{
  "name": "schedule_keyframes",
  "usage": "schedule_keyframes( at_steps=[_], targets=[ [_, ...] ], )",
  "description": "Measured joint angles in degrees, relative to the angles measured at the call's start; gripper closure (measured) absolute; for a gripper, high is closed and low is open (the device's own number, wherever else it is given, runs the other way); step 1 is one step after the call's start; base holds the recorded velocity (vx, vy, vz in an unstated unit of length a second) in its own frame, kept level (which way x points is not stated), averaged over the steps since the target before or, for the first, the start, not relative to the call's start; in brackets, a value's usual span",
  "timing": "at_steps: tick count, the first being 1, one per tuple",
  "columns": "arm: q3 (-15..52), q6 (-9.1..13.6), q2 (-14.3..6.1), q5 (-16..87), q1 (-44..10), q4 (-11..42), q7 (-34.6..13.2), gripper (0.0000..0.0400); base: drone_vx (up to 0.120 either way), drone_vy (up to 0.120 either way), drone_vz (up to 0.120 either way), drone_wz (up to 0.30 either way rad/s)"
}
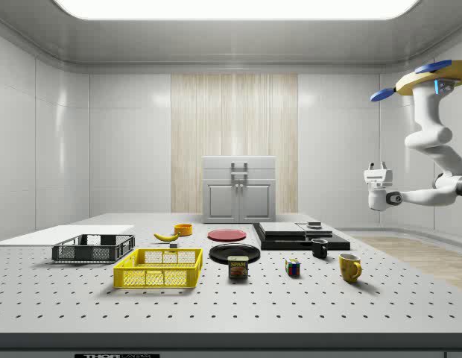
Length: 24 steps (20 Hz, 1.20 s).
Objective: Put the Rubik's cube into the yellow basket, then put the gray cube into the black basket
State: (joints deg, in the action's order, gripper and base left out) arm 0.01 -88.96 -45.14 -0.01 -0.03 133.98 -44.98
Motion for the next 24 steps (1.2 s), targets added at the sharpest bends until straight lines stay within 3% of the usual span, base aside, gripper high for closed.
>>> schedule_keyframes(
  at_steps=[6, 11, 17, 24],
  targets=[
    [0.08, 5.61, 1.45, -0.06, -0.16, -7.33, 0.09, 0.0, 0.0, 0.0, 0.0, 0.0],
    [0.14, 8.83, 3.4, -0.09, -0.24, -12.73, 0.12, 0.0, 0.0, 0.112, 0.0, 0.0],
    [0.18, 10.57, 4.62, -0.12, -0.32, -15.95, 0.15, 0.0, 0.0, 0.12, 0.0, 0.0],
    [0.22, 10.93, 4.89, -0.14, -0.38, -16.89, 0.18, 0.0, 0.12, 0.12, 0.0, 0.0]
  ],
)
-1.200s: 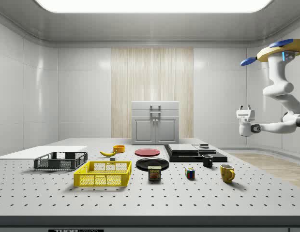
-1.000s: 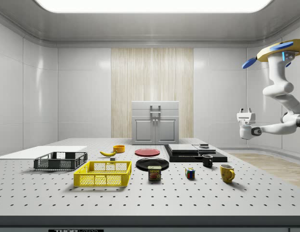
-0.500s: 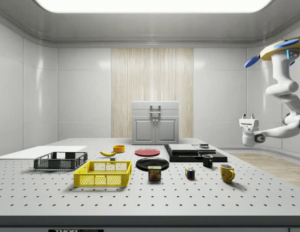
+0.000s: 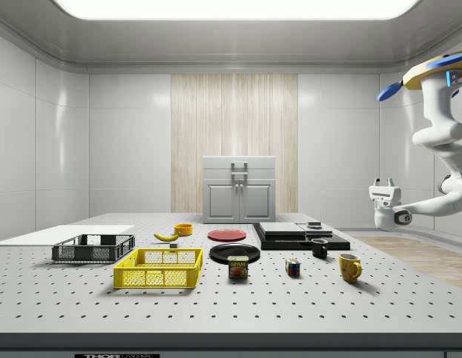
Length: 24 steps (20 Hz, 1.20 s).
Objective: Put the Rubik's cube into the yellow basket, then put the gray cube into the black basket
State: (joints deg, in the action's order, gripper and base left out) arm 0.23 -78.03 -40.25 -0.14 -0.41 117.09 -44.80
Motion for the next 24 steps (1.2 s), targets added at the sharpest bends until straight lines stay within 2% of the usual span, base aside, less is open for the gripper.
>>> schedule_keyframes(
  at_steps=[24],
  targets=[
    [0.4, -0.88, -0.6, 0.43, -0.22, 0.43, 0.0, 0.0, 0.12, 0.12, 0.0, 0.0]
  ],
)
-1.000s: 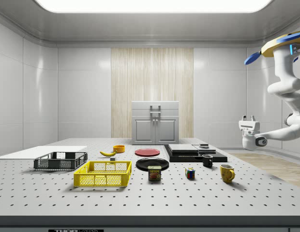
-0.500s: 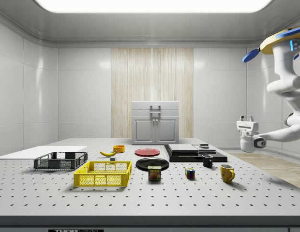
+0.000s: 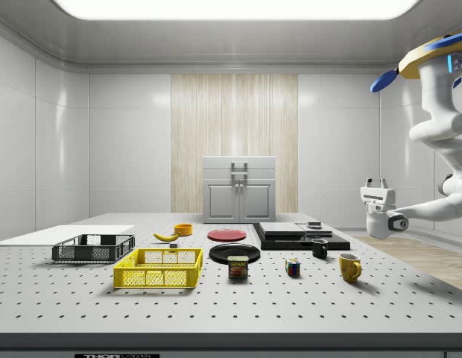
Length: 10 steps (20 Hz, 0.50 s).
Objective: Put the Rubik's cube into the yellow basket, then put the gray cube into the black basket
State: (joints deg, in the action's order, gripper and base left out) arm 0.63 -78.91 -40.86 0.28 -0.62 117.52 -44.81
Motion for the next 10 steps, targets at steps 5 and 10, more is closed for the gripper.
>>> schedule_keyframes(
  at_steps=[5, 10],
  targets=[
    [0.47, -0.22, -0.15, 0.64, -0.15, 0.15, -0.08, 0.0, 0.12, 0.096, 0.0, 0.0],
    [1.54, -0.45, -0.32, 2.14, -0.48, 0.34, -0.27, 0.0, 0.12, 0.0, 0.0, 0.0]
  ],
)
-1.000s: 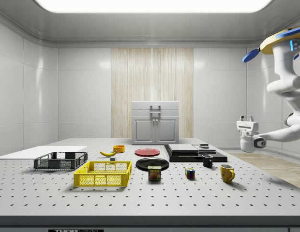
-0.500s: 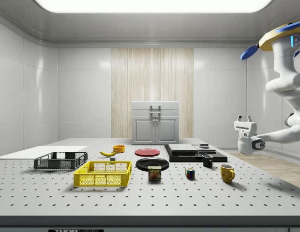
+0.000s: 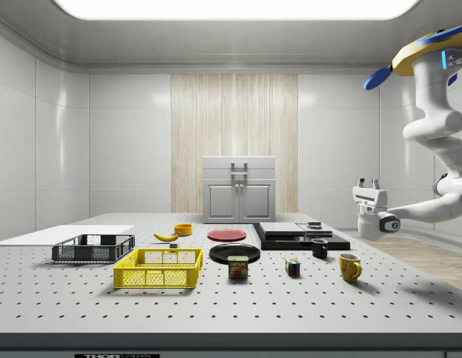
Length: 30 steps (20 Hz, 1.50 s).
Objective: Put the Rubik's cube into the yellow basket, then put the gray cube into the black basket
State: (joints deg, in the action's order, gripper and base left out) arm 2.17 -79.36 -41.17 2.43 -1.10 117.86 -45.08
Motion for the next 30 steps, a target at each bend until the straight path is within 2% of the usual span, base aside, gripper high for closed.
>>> schedule_keyframes(
  at_steps=[7, 13, 17, 21, 23, 25, 27, 30],
  targets=[
    [4.22, -0.39, -0.33, 5.94, -1.3, 0.66, -0.79, 0.0, 0.12, 0.0, -0.046, 0.0],
    [14.3, -1.07, -1.18, 20.34, -4.53, 3.81, -2.88, 0.0, 0.12, 0.0, 0.0, 0.0],
    [26.65, -2.01, -2.91, 39.11, -9.02, 11.33, -6.39, 0.0, 0.12, 0.0, -0.1, 0.0],
    [41.24, -2.26, -5.99, 64.49, -16.52, 25.32, -13.56, 0.0, 0.12, 0.0, -0.12, 0.0],
    [47.68, -1.09, -7.66, 77.11, -21.77, 32.57, -18.52, 0.0, 0.12, 0.0, -0.12, 0.0],
    [53.05, 1.1, -9.24, 87.89, -27.84, 38.34, -23.69, 0.0, 0.12, 0.0, -0.12, 0.0],
    [57.34, 3.81, -10.74, 96.13, -34.09, 42.32, -28.45, 0.0, 0.12, 0.0, -0.12, 0.0],
    [61.98, 7.65, -12.86, 104.05, -42.29, 45.62, -34.15, 0.0, 0.12, 0.0, -0.12, 0.0]
  ],
)
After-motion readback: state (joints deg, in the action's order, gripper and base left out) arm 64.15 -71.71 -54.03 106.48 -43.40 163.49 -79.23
